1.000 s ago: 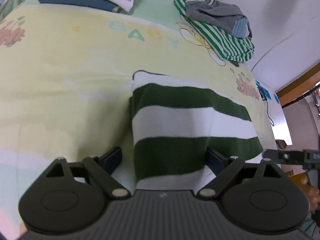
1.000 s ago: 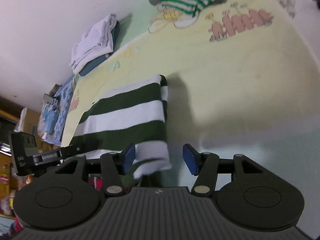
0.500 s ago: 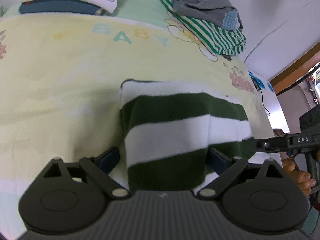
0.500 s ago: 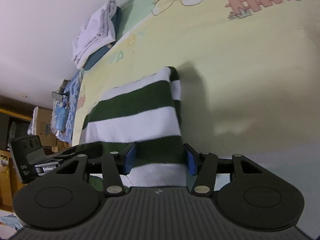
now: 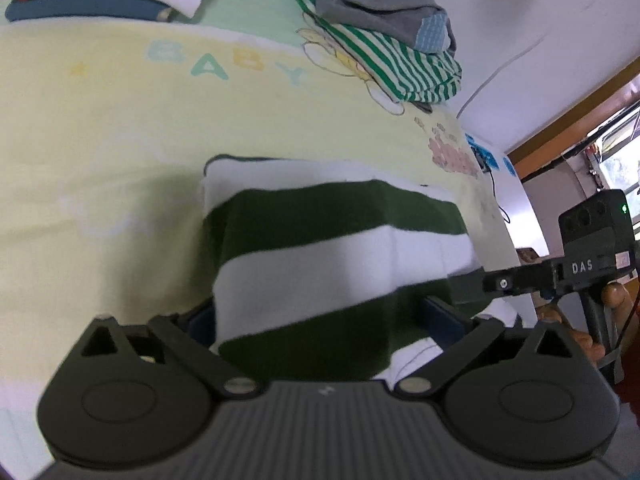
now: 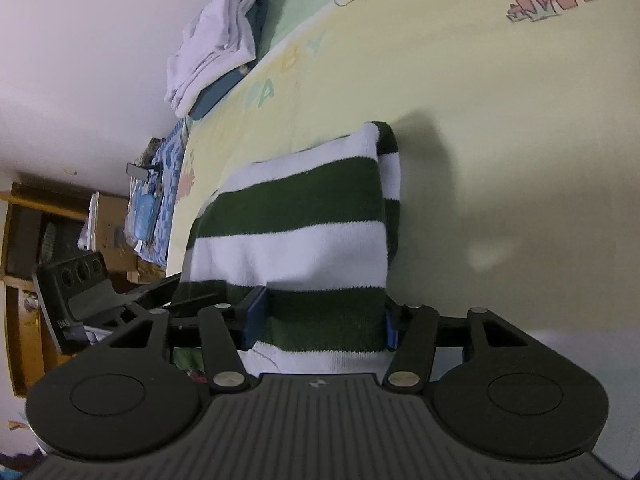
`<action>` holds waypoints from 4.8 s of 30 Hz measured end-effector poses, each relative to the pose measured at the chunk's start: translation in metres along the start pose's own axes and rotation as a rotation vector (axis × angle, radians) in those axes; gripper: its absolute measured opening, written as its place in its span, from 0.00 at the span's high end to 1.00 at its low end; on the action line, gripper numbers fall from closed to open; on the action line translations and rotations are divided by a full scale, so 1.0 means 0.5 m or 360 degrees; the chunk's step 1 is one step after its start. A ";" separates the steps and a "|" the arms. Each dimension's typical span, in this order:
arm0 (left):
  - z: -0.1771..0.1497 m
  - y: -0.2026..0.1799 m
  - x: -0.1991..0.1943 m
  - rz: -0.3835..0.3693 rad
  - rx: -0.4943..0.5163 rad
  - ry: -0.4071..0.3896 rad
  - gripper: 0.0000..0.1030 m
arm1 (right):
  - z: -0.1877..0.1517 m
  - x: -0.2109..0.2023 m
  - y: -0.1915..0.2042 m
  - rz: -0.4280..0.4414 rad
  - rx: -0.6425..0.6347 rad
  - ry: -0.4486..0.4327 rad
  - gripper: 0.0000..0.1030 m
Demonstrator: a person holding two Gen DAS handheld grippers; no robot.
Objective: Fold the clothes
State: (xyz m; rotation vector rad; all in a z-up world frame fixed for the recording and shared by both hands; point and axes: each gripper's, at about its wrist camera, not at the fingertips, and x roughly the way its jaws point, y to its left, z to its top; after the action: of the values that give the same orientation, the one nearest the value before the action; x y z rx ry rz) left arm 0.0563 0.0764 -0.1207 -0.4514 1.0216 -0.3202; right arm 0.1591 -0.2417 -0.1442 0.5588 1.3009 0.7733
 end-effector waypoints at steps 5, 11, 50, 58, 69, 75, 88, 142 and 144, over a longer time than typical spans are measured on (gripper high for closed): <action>-0.008 -0.013 0.002 0.0033 0.0032 -0.0016 0.20 | -0.014 -0.003 0.007 -0.0010 -0.0092 -0.0041 0.46; -0.017 -0.027 0.005 0.0105 0.0049 -0.0058 0.21 | -0.021 0.010 0.045 -0.0179 -0.0187 -0.0080 0.52; -0.039 -0.047 0.015 0.0229 0.0125 -0.0130 0.01 | -0.065 0.027 0.071 -0.0316 -0.0205 -0.0326 0.50; -0.047 -0.051 0.013 0.0216 0.0130 -0.0167 0.15 | -0.071 0.028 0.067 -0.0307 -0.0249 -0.0356 0.52; -0.049 -0.066 -0.001 0.0247 0.0119 -0.0207 0.34 | -0.082 0.028 0.073 -0.0328 -0.0264 -0.0405 0.56; -0.052 -0.057 -0.013 0.0230 0.0074 -0.0235 0.46 | -0.093 0.022 0.076 -0.0323 -0.0283 -0.0454 0.61; -0.045 -0.061 -0.043 0.0207 0.0016 -0.0269 0.59 | -0.099 0.003 0.072 -0.0196 -0.0239 -0.0512 0.66; 0.063 -0.088 -0.239 0.0303 0.0105 -0.0312 0.61 | -0.005 -0.011 0.215 0.0221 -0.0195 -0.0351 0.67; 0.080 -0.074 -0.258 0.0314 0.0140 -0.0307 0.61 | 0.002 -0.002 0.245 0.0203 -0.0223 -0.0370 0.67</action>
State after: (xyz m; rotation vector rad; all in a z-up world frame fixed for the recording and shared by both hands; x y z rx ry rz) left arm 0.0265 0.1121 0.0115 -0.2928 0.8524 -0.1413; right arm 0.1370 -0.1643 -0.0515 0.6037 0.9966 0.8706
